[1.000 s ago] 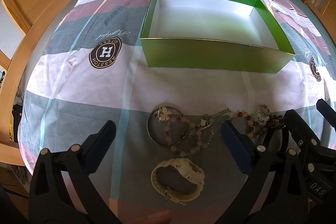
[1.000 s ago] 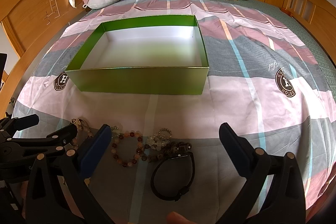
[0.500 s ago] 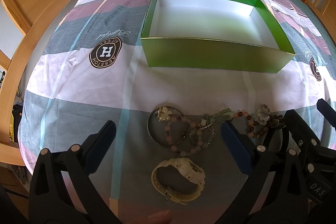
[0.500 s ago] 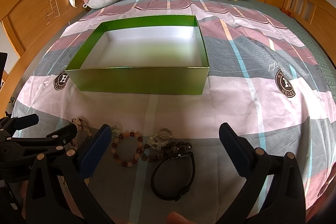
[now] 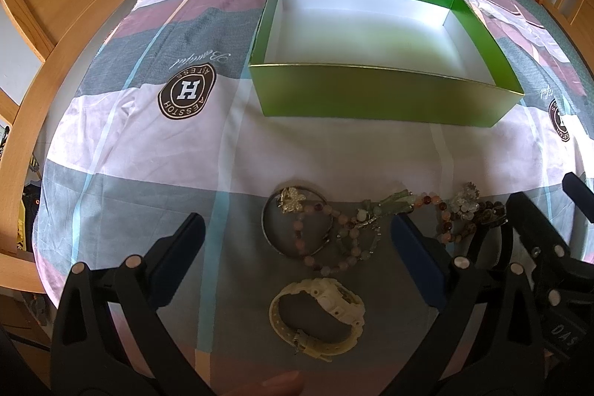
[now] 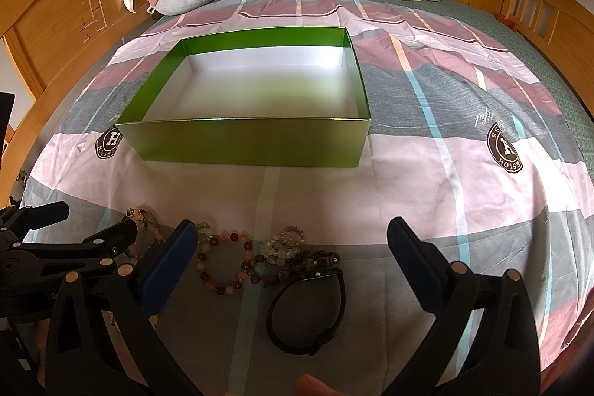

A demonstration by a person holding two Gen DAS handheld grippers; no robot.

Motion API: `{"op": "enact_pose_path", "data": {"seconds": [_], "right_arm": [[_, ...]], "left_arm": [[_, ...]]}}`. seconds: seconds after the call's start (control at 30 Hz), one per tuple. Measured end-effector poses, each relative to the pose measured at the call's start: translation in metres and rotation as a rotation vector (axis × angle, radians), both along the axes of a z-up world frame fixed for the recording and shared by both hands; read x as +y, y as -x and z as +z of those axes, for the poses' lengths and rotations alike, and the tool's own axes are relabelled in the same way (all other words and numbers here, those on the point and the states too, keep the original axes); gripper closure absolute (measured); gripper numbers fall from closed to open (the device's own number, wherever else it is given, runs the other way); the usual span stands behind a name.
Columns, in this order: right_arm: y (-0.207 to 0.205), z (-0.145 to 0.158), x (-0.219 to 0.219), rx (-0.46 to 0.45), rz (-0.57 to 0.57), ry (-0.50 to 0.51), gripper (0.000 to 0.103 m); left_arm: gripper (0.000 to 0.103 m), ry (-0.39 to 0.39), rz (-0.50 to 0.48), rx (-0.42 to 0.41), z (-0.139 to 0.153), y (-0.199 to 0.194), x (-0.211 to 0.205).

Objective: Organize jewelry

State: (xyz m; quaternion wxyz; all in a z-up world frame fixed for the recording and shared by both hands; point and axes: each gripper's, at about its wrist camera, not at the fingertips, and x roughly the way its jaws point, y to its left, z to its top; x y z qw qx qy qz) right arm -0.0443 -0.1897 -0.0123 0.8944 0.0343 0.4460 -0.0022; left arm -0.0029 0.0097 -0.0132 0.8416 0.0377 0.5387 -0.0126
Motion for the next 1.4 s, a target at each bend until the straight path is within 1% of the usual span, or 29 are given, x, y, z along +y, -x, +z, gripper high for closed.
{"op": "enact_pose_path", "data": {"seconds": [0.07, 0.13, 0.23, 0.27, 0.3, 0.37, 0.4, 0.43, 0.47, 0.53, 0.57, 0.6, 0.63, 0.73, 0.8, 0.9, 0.93, 1.0, 1.03, 1.13, 1.23, 1.3, 1.4], "right_arm": [[0.001, 0.000, 0.000, -0.005, -0.002, 0.000, 0.001], [0.004, 0.001, -0.003, -0.023, -0.020, 0.007, 0.001], [0.009, 0.015, -0.017, -0.103, -0.091, 0.025, 0.001], [0.009, 0.018, -0.022, -0.110, -0.102, 0.019, 0.001], [0.008, 0.018, -0.029, -0.097, -0.103, -0.003, 0.001], [0.004, 0.012, -0.034, -0.055, -0.105, -0.025, 0.001], [0.002, 0.005, -0.035, -0.016, -0.102, -0.029, 0.002], [0.000, 0.000, -0.035, 0.010, -0.094, -0.034, 0.010], [-0.001, -0.007, -0.034, 0.048, -0.081, -0.040, 0.016], [-0.006, -0.017, -0.029, 0.105, -0.059, -0.054, 0.038], [-0.008, -0.023, -0.028, 0.138, -0.053, -0.066, 0.043], [-0.011, -0.028, -0.025, 0.166, -0.051, -0.074, 0.052], [-0.012, -0.035, -0.026, 0.196, -0.057, -0.078, 0.056], [-0.012, -0.048, -0.031, 0.265, -0.087, -0.058, 0.056], [-0.014, -0.051, -0.033, 0.288, -0.094, -0.066, 0.056], [-0.012, -0.052, -0.036, 0.298, -0.112, -0.067, 0.056], [-0.011, -0.051, -0.036, 0.295, -0.114, -0.064, 0.056], [-0.009, -0.048, -0.036, 0.287, -0.115, -0.056, 0.056], [-0.008, -0.047, -0.036, 0.284, -0.117, -0.053, 0.056], [-0.006, -0.047, -0.037, 0.275, -0.126, -0.050, 0.056], [-0.008, -0.049, -0.043, 0.281, -0.136, -0.042, 0.056], [-0.010, -0.050, -0.045, 0.286, -0.140, -0.038, 0.056], [-0.013, -0.050, -0.046, 0.295, -0.133, -0.047, 0.056]], "left_arm": [[0.002, 0.008, 0.021, -0.002, 0.001, -0.002, 0.008], [0.002, 0.039, 0.030, 0.002, 0.004, -0.006, 0.015], [0.002, 0.093, 0.036, 0.004, 0.010, -0.012, 0.030], [0.002, 0.108, 0.046, 0.014, 0.011, -0.016, 0.035], [0.002, 0.123, 0.055, 0.029, 0.010, -0.019, 0.039], [0.005, 0.179, 0.068, 0.095, 0.003, -0.026, 0.052], [0.011, 0.202, 0.072, 0.123, -0.001, -0.028, 0.056], [0.018, 0.221, 0.077, 0.154, -0.006, -0.030, 0.059], [0.022, 0.226, 0.085, 0.185, -0.012, -0.032, 0.061], [0.036, 0.225, 0.090, 0.225, -0.023, -0.033, 0.062], [0.037, 0.218, 0.087, 0.249, -0.028, -0.033, 0.060], [0.037, 0.208, 0.083, 0.265, -0.032, -0.032, 0.058], [0.037, 0.199, 0.080, 0.270, -0.035, -0.033, 0.056], [0.037, 0.180, 0.059, 0.275, -0.041, -0.032, 0.049], [0.038, 0.169, 0.057, 0.281, -0.044, -0.034, 0.046], [0.059, 0.149, 0.062, 0.304, -0.054, -0.036, 0.044], [0.062, 0.156, 0.062, 0.312, -0.056, -0.038, 0.045], [0.064, 0.166, 0.067, 0.310, -0.057, -0.038, 0.045], [0.068, 0.171, 0.067, 0.305, -0.056, -0.038, 0.045], [0.077, 0.174, 0.069, 0.301, -0.056, -0.038, 0.044], [0.083, 0.177, 0.072, 0.296, -0.055, -0.037, 0.047], [0.089, 0.177, 0.097, 0.294, -0.056, -0.038, 0.051], [0.089, 0.213, 0.156, 0.291, -0.058, -0.042, 0.068]]}}
